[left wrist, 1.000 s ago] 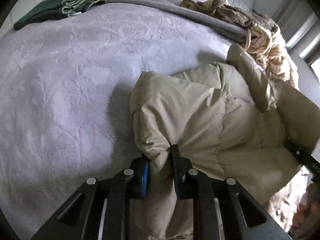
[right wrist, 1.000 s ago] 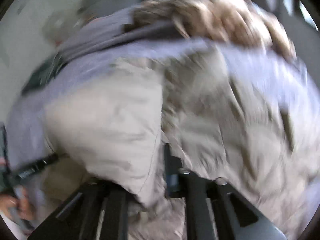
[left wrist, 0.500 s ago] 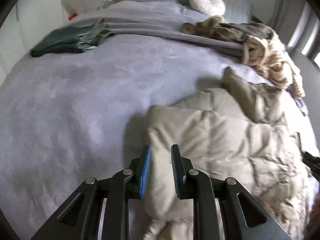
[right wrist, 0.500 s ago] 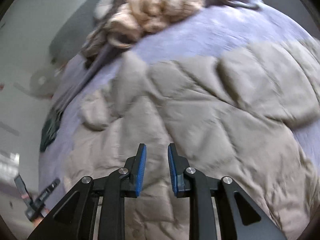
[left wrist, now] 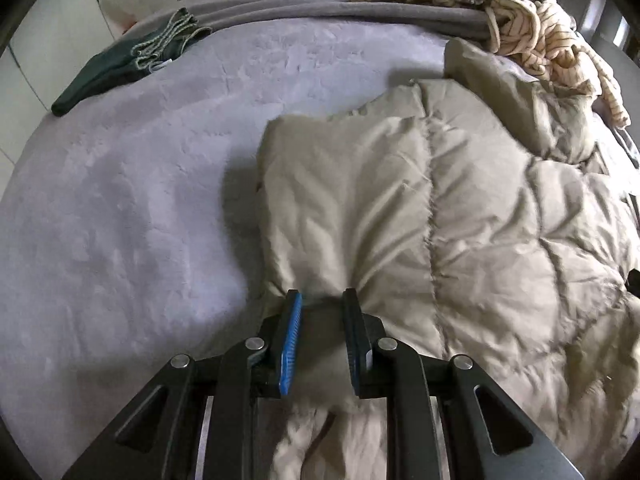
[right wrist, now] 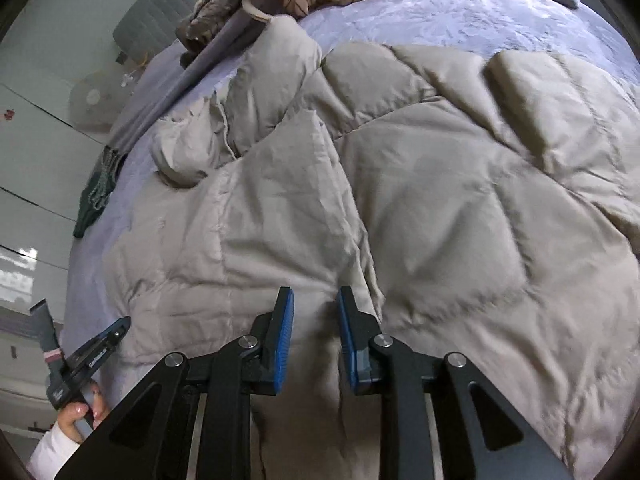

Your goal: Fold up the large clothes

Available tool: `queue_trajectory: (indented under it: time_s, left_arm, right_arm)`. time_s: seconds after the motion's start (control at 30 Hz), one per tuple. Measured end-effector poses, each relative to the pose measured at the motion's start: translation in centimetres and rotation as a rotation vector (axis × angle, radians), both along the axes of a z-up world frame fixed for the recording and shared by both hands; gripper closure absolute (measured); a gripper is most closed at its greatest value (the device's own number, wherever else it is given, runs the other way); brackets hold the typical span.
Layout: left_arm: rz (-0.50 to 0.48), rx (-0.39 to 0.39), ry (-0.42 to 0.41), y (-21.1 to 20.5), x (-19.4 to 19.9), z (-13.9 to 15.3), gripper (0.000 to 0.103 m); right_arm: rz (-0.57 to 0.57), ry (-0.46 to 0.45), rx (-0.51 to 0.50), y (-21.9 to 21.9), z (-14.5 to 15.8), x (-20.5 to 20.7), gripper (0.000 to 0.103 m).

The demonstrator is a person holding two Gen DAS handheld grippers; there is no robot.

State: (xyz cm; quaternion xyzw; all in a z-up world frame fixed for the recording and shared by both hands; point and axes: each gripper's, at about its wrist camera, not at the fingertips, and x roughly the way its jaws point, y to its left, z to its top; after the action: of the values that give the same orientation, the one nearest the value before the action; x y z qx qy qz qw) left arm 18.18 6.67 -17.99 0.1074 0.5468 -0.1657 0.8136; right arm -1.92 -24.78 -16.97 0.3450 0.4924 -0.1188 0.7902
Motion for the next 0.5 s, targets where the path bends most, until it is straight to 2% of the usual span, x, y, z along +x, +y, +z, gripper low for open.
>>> queue_trajectory:
  time_s: [0.13,0.3,0.4,0.5]
  left_arm:
    - [-0.020,-0.020,0.019,0.4,-2.0,2.1,0.080]
    - [-0.057,-0.028,0.063,-2.0,-5.6,2.9,0.080]
    - [-0.087,-0.055,0.089,-4.6,-7.3,3.1,0.080]
    - [-0.100,-0.073,0.099,-7.0,-8.6,3.3,0.080]
  right_arm:
    - [-0.024,-0.011,0.041,-0.8,0.8,-3.2,0.077]
    - [-0.080,0.000,0.111,-1.8,0.8,-7.2,0.075]
    - [-0.110,0.007,0.121,-2.5,1.1,-8.5,0.060]
    - [-0.138,0.007,0.112,-3.8,1.5,-10.2,0.059]
